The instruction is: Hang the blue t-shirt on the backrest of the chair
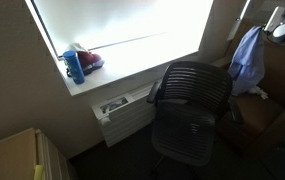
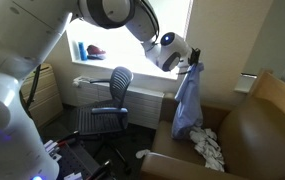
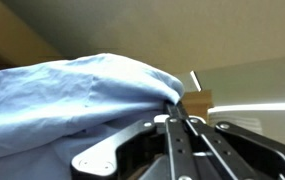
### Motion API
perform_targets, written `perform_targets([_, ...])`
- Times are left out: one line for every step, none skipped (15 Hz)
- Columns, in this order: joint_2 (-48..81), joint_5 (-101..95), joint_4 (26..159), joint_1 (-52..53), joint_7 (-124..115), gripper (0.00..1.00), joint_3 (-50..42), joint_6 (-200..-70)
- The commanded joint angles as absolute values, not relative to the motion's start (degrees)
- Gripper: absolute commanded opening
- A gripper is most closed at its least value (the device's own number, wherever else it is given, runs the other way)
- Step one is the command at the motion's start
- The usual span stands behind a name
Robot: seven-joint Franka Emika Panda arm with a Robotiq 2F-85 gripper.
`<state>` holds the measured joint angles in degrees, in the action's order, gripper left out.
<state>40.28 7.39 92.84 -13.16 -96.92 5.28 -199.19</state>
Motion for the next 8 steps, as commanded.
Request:
perform_targets([33.4,5.0,90.7,-11.4,-97.0,0.00,7.9,-199.1])
perform_targets([31.6,3.8,89.9,-11.4,-97.3,0.00,9.3,-199.1])
perform_targets([29.8,2.0,89.3,-12.1,-97.7,0.00,11.8,-199.0])
perform_targets([27.9,-0.7,89.4,-14.0,-98.5,0.00,15.8,-198.9])
perform_targets([26.2,-4.3,90.2,-16.8,-99.9,0.00,20.9,-198.8])
perform_targets([26.1,-8.8,89.4,-19.6,-102.5,0.00,25.7,-198.6])
perform_targets([27.9,-3.8,88.2,-14.5,-99.9,0.01,18.6,-198.3])
perform_targets([26.8,-6.2,88.2,-16.4,-101.2,0.01,22.2,-198.0])
